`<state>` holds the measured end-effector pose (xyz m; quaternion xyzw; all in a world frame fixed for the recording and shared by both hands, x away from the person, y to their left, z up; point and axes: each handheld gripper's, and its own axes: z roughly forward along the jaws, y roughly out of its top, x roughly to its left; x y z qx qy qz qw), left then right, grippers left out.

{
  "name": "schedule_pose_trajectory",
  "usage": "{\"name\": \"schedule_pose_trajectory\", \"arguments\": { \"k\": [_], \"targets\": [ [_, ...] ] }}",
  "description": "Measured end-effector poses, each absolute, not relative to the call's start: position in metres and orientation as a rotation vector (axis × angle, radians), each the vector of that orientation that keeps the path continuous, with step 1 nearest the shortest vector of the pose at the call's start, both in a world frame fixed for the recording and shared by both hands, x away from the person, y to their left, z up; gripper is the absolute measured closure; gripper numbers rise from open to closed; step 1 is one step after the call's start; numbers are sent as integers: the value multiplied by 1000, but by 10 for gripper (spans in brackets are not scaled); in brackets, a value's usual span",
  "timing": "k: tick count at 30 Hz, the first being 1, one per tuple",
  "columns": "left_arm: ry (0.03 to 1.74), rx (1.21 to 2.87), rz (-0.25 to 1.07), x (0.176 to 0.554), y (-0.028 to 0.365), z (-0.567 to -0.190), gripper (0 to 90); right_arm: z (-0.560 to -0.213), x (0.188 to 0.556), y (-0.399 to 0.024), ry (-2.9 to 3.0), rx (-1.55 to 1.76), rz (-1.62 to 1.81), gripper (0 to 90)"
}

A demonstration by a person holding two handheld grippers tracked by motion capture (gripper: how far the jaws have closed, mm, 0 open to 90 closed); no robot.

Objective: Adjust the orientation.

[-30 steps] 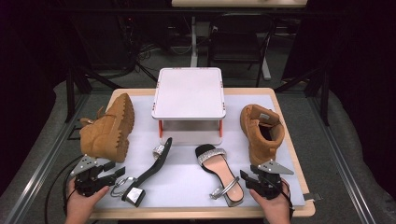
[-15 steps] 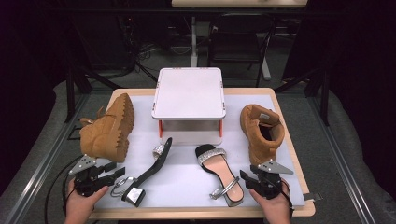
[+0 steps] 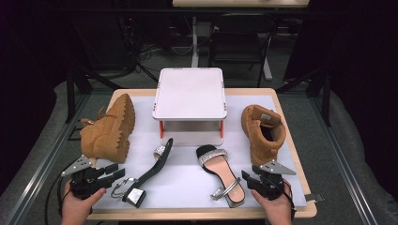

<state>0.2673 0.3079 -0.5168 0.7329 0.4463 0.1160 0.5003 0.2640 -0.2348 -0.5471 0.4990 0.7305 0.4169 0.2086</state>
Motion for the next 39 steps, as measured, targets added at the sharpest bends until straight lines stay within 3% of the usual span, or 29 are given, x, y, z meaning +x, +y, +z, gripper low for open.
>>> {"name": "schedule_pose_trajectory", "arguments": {
  "k": [18,39],
  "targets": [
    [994,1840,184,261,284,-516,576,-547,264,-235,2040,1396,1168,498],
    [955,1892,130,260,272,-516,793,-547,265,-234,2045,1394,1163,497]
  ]
}}
